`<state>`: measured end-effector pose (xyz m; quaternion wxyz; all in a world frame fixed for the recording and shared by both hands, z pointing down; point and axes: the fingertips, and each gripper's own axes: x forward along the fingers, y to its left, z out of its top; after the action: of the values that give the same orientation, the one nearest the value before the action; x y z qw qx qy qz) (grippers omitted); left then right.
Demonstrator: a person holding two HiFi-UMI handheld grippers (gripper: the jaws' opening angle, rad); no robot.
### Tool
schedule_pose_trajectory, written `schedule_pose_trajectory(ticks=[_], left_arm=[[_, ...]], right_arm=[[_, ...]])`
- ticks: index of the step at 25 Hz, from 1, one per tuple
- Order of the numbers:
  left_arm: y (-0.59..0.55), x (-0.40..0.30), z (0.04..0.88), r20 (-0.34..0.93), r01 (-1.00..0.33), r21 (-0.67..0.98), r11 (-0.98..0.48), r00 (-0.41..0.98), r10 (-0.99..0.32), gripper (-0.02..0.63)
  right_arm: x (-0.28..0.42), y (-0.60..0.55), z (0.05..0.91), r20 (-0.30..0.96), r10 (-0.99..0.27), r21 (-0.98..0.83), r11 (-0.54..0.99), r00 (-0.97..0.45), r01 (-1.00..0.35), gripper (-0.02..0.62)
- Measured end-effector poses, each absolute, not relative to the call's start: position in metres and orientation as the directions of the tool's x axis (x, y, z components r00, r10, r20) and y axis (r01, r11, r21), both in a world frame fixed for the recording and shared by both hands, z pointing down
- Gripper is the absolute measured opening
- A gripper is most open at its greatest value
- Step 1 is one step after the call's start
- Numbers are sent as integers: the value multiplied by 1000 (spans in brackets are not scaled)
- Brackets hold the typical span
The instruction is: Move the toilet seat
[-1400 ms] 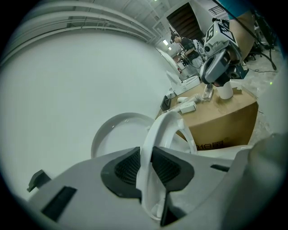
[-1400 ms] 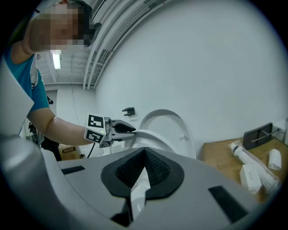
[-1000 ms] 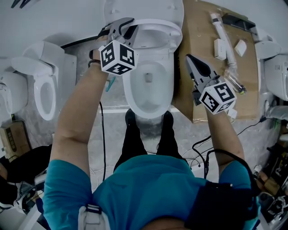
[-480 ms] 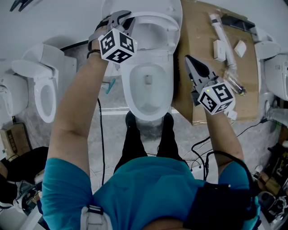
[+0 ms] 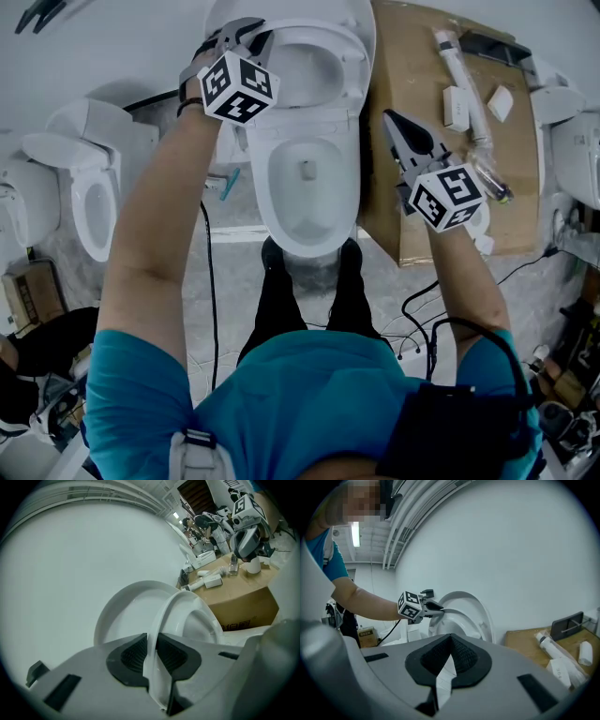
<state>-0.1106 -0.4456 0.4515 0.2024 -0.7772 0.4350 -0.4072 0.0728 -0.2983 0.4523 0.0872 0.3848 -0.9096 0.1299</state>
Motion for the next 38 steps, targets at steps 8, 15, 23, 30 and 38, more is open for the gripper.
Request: schedule_pose_trajectory(ticks=[8,15,23,30,38], left_arm=[[-465,-112,456,469,-515,-657,-550,292,-834,69],[-460,-110,454,461,-512,-663,-546,296,-837,69],[-458,-110,456,462,-553,-641,-533,277,-843,71],[-445,-113,450,475,-618,-584,-526,264,-839,117],[-390,-129,421,451,-741,-406,-536,348,-822,140]], right_arm=[[75,-310,463,275,-675,-180,663,-685,-726,-2],[75,-311,463,270,-674,-184,665,-688,-724,-2],[70,-304,457,273,-668,-180,671,-692,-719,-2],[67,-296,442,277,-668,-167,675,-691,-719,-2],[65,-285,415,296,-658,-152,683,-692,-714,-2]])
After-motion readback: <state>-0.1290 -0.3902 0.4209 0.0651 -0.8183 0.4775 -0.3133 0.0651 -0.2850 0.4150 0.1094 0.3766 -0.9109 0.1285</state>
